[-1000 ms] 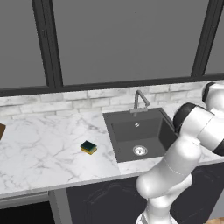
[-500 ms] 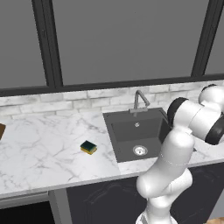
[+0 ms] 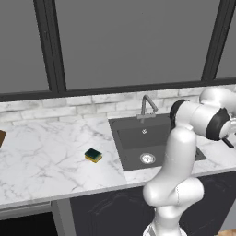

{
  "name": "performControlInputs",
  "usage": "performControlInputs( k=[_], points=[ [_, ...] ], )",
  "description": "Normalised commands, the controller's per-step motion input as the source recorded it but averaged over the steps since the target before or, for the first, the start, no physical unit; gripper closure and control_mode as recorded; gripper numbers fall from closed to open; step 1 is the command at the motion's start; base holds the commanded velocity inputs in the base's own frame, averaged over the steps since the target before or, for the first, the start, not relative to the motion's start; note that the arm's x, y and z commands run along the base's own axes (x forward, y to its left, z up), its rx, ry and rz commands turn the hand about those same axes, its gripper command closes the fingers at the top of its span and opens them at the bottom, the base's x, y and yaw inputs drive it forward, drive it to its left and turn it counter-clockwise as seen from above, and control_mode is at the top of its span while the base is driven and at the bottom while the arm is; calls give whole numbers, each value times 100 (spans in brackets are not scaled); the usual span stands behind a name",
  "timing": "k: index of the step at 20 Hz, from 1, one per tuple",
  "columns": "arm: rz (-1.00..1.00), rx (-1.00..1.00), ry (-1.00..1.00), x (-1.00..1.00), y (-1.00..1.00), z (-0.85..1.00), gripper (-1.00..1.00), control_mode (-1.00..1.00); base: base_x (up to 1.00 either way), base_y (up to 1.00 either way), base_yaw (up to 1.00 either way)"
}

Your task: Pick the pan and sponge and place them into the sink. Then turn on the water.

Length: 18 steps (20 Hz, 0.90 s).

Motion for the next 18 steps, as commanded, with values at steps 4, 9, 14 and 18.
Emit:
performControlInputs(
  k=[4,9,14,18],
  points=[
    [0,4,-3,13,-12,-14,-100,-100,0,0,0],
    [0,0,-5,10,-8,-12,-100,-100,0,0,0],
    [0,-1,-6,8,-2,-19,-100,-100,0,0,0],
    [0,-6,-8,1,3,-23,-100,-100,0,0,0]
  ],
)
